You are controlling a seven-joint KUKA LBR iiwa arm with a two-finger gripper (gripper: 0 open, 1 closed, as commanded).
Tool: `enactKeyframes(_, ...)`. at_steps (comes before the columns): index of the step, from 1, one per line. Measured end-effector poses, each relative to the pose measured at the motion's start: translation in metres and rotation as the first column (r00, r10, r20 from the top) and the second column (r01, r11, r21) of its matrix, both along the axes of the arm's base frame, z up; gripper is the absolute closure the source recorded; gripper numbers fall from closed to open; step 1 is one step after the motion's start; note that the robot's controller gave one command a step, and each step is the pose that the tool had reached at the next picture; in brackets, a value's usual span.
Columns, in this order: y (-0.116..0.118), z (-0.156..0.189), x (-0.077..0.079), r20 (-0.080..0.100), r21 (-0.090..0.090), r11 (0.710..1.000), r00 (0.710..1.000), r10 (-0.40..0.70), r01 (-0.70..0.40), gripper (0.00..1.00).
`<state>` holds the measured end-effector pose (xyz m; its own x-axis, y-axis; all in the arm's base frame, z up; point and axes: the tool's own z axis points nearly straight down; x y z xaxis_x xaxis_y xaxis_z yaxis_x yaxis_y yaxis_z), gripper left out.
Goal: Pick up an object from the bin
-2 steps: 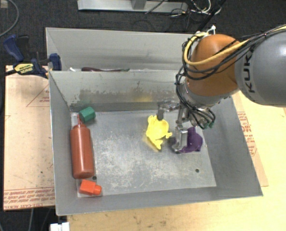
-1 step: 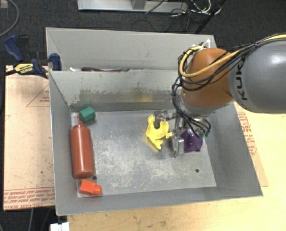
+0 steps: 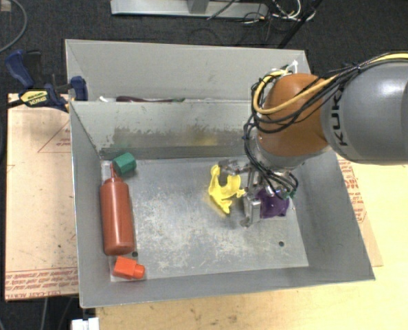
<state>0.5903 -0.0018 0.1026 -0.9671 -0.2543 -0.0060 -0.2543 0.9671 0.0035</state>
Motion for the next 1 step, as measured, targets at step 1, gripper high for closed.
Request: enactKeyframes(1,-0.008,-0.0095,0.0154,0.006,0.0,0.996,0.996,0.084,-0.084,0.0)
